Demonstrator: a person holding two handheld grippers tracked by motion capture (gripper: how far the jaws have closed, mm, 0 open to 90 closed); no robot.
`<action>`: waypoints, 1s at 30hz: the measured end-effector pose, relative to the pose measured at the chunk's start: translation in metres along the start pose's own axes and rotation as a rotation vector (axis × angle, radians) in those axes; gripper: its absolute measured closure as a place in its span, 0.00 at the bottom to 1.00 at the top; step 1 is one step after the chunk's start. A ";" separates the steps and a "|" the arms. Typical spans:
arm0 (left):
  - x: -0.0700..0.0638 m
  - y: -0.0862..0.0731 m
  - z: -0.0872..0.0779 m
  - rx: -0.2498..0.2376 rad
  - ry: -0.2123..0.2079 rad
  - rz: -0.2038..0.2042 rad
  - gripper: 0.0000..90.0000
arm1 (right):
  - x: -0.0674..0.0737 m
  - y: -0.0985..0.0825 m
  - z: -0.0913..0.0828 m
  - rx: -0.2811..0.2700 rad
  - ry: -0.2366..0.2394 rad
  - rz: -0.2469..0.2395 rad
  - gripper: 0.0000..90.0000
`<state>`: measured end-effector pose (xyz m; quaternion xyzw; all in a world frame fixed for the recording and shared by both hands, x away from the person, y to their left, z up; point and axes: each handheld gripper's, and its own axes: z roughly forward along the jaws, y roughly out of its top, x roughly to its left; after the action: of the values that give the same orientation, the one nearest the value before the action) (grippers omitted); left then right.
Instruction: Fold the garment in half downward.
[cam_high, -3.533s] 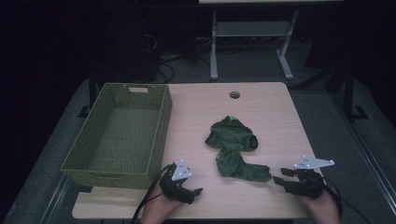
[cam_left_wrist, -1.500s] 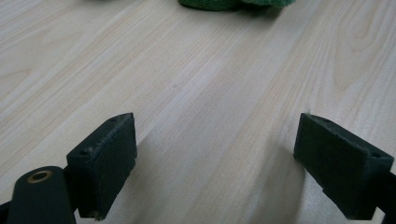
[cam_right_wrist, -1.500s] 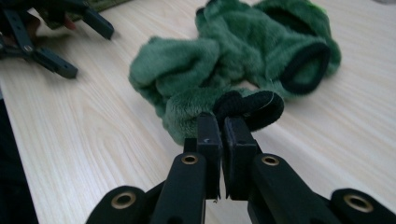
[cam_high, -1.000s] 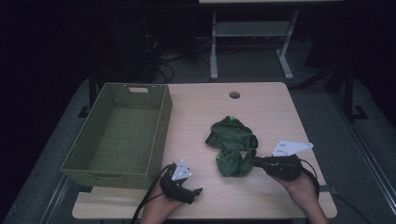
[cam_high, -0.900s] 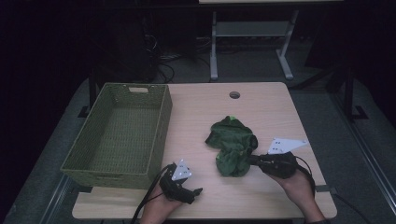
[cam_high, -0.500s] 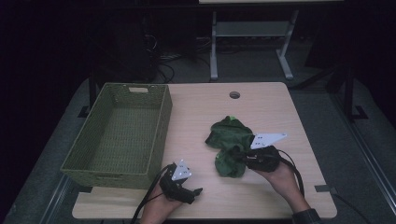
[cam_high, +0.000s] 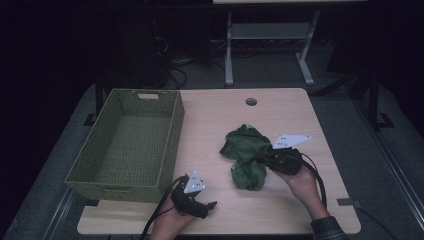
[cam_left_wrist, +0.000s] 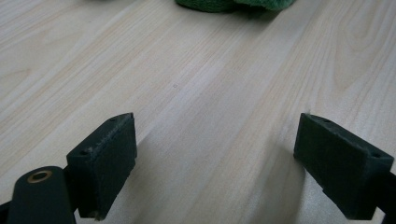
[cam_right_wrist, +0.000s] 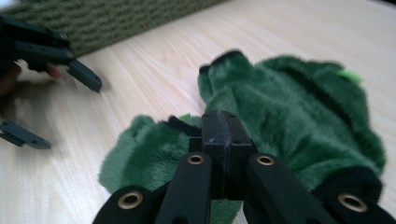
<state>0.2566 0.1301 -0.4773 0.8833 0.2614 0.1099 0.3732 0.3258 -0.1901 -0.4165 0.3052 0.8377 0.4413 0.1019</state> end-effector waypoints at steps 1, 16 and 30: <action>0.000 0.000 0.000 0.000 0.000 0.000 0.14 | 0.000 -0.001 0.004 0.013 0.006 0.002 1.00; 0.000 0.000 0.000 -0.001 0.000 -0.001 0.14 | 0.014 -0.009 0.056 0.181 0.112 -0.005 1.00; 0.005 0.012 -0.001 -0.003 -0.006 -0.013 0.16 | 0.009 -0.002 0.039 0.125 0.066 0.001 0.87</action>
<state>0.2648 0.1263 -0.4683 0.8813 0.2659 0.1055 0.3762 0.3346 -0.1590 -0.4397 0.2968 0.8663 0.3980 0.0545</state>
